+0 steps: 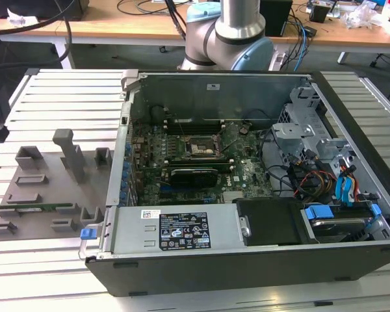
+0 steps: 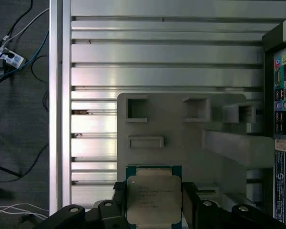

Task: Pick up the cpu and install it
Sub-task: 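Pick up the cpu and move it towards the insertion slot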

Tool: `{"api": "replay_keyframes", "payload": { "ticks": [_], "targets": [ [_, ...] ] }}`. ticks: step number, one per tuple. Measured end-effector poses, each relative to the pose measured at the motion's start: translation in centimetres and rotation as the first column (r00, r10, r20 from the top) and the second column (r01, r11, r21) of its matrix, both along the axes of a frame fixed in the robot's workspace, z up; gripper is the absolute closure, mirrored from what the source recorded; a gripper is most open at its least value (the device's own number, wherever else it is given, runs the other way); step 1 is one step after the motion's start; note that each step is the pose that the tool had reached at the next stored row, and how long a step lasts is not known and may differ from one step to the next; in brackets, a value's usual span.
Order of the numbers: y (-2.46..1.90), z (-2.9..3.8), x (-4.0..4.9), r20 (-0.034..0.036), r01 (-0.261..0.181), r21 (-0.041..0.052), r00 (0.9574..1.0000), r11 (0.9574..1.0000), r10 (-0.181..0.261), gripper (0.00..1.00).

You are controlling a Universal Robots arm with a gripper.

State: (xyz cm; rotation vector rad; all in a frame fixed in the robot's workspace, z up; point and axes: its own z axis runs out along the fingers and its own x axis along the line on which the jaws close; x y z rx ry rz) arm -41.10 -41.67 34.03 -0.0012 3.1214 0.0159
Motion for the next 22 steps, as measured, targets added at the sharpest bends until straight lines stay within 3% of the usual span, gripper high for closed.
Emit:
{"api": "replay_keyframes", "payload": {
  "ticks": [17,22],
  "targets": [
    [0.19,2.06,0.00,0.0000,0.000,0.0000,1.0000,1.0000,0.000,0.45],
    [0.19,3.34,0.00,0.0000,0.000,0.0000,1.0000,1.0000,0.000,0.45]
  ]
}}
